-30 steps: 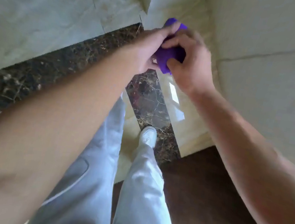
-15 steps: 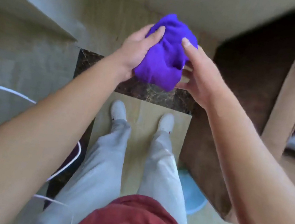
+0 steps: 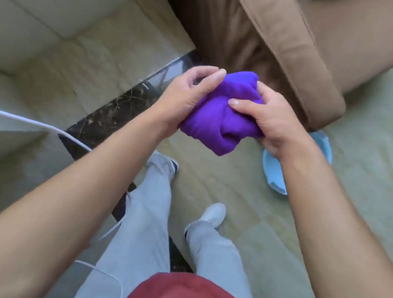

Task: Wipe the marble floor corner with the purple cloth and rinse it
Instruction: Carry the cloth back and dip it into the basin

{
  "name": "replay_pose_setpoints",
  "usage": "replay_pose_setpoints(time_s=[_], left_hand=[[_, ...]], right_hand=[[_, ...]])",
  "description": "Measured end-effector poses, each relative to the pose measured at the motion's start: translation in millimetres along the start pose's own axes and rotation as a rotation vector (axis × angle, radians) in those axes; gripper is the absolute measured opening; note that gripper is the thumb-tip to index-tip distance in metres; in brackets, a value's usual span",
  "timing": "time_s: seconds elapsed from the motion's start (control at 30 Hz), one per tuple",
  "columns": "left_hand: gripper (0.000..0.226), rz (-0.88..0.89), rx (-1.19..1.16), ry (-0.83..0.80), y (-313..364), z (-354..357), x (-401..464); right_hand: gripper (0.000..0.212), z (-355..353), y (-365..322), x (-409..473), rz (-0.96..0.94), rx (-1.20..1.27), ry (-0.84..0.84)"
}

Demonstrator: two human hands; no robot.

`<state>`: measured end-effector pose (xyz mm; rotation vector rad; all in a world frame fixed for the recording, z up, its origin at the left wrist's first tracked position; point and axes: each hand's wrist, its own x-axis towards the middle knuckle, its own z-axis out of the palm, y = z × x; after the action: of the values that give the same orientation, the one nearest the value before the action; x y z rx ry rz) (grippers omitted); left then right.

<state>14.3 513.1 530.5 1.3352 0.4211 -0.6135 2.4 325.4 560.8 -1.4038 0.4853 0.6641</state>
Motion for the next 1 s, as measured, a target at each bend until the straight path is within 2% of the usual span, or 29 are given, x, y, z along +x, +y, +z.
replay_pose_setpoints(time_s=[0.07,0.17,0.27,0.33,0.43,0.5,0.6,0.7,0.77,0.87,0.93,1.0], left_hand=[[0.039,-0.062,-0.028,0.006,-23.2,55.6,-12.3],[0.043,-0.156,0.005,0.043,-50.6,142.8,-35.4],[0.060,-0.272,0.064,-0.167,-68.9,199.2,-47.4],[0.060,-0.302,0.123,-0.325,-85.1,250.2,-53.1],[0.057,-0.311,0.101,-0.387,-102.6,297.1,-44.8],[0.057,-0.389,0.103,-0.413,-117.5,327.7,-28.2],[0.047,-0.417,0.156,-0.440,-135.7,355.6,1.6],[0.044,-0.382,0.237,-0.409,-145.4,376.1,34.4],[0.048,-0.368,0.362,-0.333,-156.2,392.1,65.0],[0.039,-0.309,0.586,-0.329,-179.5,412.1,113.5],[0.039,-0.260,0.714,-0.306,-207.7,424.1,154.3],[0.051,-0.235,0.846,-0.281,-240.4,433.6,195.0]], right_hand=[[0.025,-42.0,30.3,-41.0,-0.050,0.101,0.106],[0.032,-113.1,65.8,-105.9,-0.118,0.352,0.297],[0.038,-161.9,85.1,-138.8,-0.123,0.641,0.454],[0.044,-202.6,98.7,-156.6,-0.107,0.810,0.543],[0.047,-234.3,115.2,-163.2,-0.017,0.937,0.560],[0.050,-258.8,130.5,-166.7,0.059,1.004,0.552],[0.042,-294.7,154.3,-163.7,0.052,1.069,0.493],[0.041,-329.0,170.7,-148.3,0.060,0.980,0.537],[0.035,-357.1,180.7,-126.3,0.169,0.737,0.685],[0.036,-390.2,199.0,-79.3,0.224,0.392,0.836],[0.041,-412.1,221.2,-39.9,0.253,0.303,0.853],[0.045,-429.3,253.1,0.9,0.326,0.297,0.787]])
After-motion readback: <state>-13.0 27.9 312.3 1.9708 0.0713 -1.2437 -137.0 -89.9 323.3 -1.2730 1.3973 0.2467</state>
